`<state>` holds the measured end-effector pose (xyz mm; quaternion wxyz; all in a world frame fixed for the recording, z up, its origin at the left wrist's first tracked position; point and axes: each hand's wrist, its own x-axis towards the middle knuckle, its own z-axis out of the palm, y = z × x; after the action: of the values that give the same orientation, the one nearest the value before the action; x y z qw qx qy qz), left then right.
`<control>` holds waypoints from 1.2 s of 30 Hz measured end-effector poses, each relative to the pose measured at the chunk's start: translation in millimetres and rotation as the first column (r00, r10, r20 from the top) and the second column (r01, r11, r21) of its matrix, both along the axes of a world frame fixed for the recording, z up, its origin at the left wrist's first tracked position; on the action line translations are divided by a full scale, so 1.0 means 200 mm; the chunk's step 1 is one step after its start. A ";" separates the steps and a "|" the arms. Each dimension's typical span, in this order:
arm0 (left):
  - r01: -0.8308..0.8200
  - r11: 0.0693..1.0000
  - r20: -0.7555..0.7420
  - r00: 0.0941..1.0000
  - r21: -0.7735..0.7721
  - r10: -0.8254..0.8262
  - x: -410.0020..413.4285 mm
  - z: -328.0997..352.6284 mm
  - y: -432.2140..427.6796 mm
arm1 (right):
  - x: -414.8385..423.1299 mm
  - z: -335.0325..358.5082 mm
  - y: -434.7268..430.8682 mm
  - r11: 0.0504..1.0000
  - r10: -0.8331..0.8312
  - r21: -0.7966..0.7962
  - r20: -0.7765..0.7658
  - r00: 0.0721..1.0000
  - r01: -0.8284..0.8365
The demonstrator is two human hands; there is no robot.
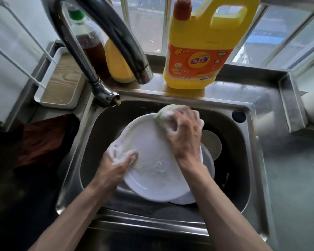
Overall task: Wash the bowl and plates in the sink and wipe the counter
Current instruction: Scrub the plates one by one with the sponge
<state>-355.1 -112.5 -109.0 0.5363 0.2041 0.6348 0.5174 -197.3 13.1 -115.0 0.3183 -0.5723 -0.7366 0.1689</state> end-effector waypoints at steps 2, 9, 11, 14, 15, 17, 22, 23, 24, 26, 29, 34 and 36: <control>-0.010 1.000 -0.047 0.999 -0.019 0.009 -0.03 -0.01 -0.02 | 0.06 -0.03 0.01 0.991 -0.119 -0.056 0.003 0.993 0.119; 0.142 0.990 -0.130 0.981 -0.001 -0.141 -0.02 0.00 0.01 | -0.07 -0.03 -0.06 0.936 0.351 -0.009 -0.080 0.933 -0.353; 0.121 0.993 -0.122 0.985 0.010 -0.119 -0.02 0.00 0.01 | -0.12 0.00 -0.07 0.901 0.433 -0.006 -0.032 0.901 -0.434; 0.006 1.000 -0.088 0.996 0.018 -0.005 -0.06 -0.01 -0.02 | -0.03 -0.02 -0.02 0.987 0.161 -0.005 0.047 0.986 -0.161; -0.042 0.999 -0.087 0.995 0.014 0.043 -0.07 -0.01 -0.03 | 0.01 -0.03 -0.02 0.997 0.060 -0.060 0.037 0.997 -0.058; -0.100 0.995 -0.087 0.991 -0.003 0.099 -0.08 -0.02 -0.04 | 0.07 -0.07 -0.04 0.976 -0.026 -0.215 -0.011 1.000 0.023; 0.055 0.997 0.019 0.998 -0.054 -0.054 -0.07 -0.02 -0.07 | 0.10 -0.04 0.01 0.960 0.035 -0.270 -0.160 0.987 -0.078; 0.118 0.991 0.029 0.993 -0.068 -0.116 -0.10 0.00 -0.05 | 0.12 -0.02 0.03 0.953 0.095 -0.270 -0.162 0.982 -0.137; 0.186 0.979 0.017 0.983 -0.082 -0.185 -0.13 0.02 -0.02 | 0.13 -0.01 0.06 0.944 0.170 -0.260 -0.151 0.974 -0.205; 0.318 0.941 -0.017 0.947 -0.115 -0.322 -0.18 0.05 0.07 | 0.11 -0.01 0.07 0.911 0.336 -0.213 -0.113 0.935 -0.353; 0.435 0.897 -0.047 0.897 -0.079 -0.439 -0.13 0.08 0.19 | 0.02 -0.02 0.02 0.882 0.459 -0.117 0.002 0.888 -0.456; 0.329 0.944 -0.008 0.944 0.008 -0.329 -0.06 0.06 0.19 | -0.07 -0.03 -0.03 0.898 0.437 -0.044 -0.032 0.899 -0.438; 0.250 0.968 -0.032 0.968 -0.011 -0.251 -0.07 0.06 0.15 | 0.00 -0.06 -0.01 0.964 0.252 -0.075 -0.028 0.967 -0.253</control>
<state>-368.4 -82.0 -96.8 0.5876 0.2892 0.6145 0.4398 -197.2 12.0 -127.5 0.2783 -0.4841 -0.7935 0.2420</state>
